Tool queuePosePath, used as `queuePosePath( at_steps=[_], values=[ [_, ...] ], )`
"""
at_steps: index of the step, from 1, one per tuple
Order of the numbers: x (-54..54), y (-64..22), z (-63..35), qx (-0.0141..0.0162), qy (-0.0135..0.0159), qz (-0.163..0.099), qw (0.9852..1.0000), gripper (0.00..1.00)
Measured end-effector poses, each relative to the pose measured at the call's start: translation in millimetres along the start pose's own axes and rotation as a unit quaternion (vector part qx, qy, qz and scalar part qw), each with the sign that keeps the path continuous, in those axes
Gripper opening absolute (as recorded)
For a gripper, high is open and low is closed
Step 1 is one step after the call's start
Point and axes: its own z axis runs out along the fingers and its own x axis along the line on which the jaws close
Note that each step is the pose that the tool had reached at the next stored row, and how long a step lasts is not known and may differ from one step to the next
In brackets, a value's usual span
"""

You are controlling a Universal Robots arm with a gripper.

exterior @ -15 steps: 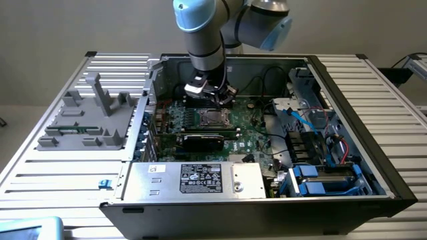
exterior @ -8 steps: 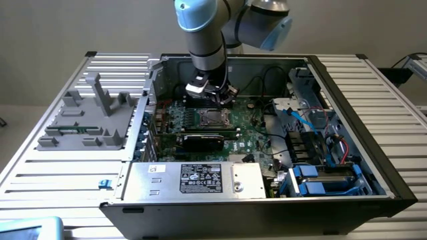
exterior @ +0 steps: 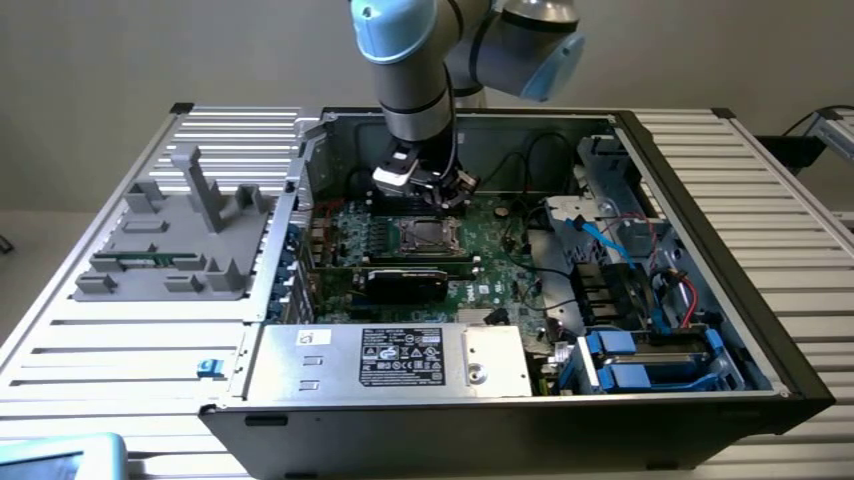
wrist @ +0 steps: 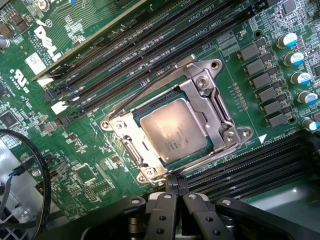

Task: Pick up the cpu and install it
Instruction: 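Install the first cpu locking lever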

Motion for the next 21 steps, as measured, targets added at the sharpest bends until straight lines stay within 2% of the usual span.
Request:
queuePosePath(
  at_steps=[21],
  values=[
    [-0.3, -0.5, 0.6, 0.0002, -0.0005, -0.002, 1.0000, 0.11]
  ],
)
